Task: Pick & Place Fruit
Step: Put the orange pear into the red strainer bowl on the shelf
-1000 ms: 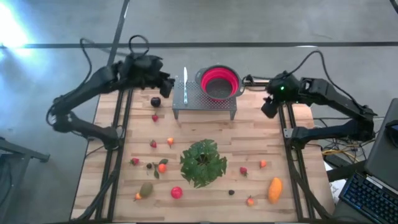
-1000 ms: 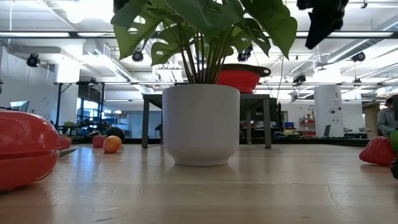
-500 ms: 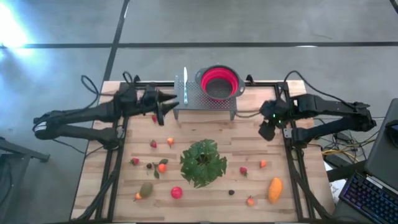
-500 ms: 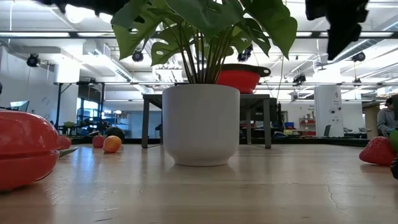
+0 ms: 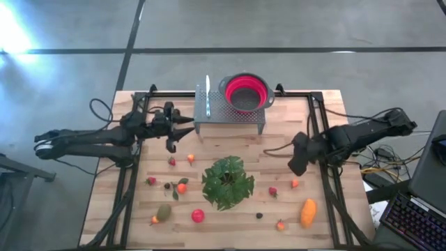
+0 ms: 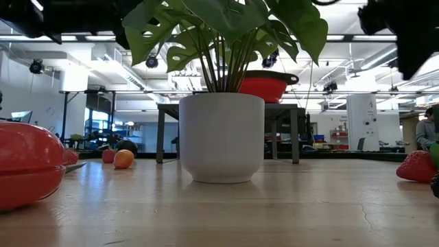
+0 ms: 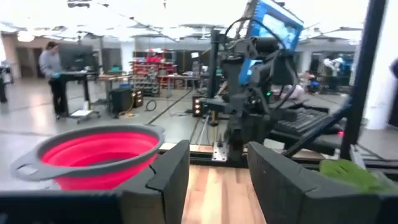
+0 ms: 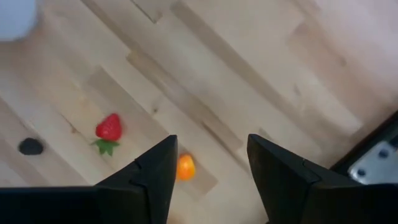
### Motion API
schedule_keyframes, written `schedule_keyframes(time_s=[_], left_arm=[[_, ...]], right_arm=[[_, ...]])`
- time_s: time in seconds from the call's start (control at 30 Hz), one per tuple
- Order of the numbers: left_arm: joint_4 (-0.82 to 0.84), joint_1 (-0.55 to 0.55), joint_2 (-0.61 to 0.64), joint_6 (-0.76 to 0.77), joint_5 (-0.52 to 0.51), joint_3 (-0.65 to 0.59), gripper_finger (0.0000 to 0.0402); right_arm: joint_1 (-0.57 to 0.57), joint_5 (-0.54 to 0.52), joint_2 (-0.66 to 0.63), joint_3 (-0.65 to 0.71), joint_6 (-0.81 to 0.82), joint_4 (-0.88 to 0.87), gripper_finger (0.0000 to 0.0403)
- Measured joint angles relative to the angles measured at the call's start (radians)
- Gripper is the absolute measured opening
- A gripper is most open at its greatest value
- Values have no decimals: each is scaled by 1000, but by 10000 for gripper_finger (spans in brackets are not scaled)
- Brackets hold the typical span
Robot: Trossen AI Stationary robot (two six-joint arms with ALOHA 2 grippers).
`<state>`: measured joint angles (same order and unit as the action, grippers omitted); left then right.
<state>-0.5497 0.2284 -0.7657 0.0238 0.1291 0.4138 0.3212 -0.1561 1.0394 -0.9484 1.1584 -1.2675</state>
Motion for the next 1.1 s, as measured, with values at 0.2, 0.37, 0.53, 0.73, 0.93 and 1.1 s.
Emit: schedule_keyframes(time_s=[0.2, 0.37, 0.53, 0.73, 0.93, 1.1], left_arm=[[-22, -1, 3, 7, 43, -1, 167], [-18, -1, 3, 9, 44, -1, 168], [-18, -1, 1, 18, 44, -1, 167], [-13, -1, 1, 31, 44, -1, 167], [-9, -1, 1, 32, 44, -2, 167], [-7, -1, 1, 33, 44, -3, 167]], right_arm=[[87, -1, 93, 26, 84, 29, 187], [136, 6, 182, 26, 113, 51, 202], [170, 73, 259, 22, 239, 53, 213], [199, 104, 326, 22, 334, 59, 226], [205, 105, 361, 22, 354, 124, 249], [205, 105, 378, 22, 360, 152, 262]])
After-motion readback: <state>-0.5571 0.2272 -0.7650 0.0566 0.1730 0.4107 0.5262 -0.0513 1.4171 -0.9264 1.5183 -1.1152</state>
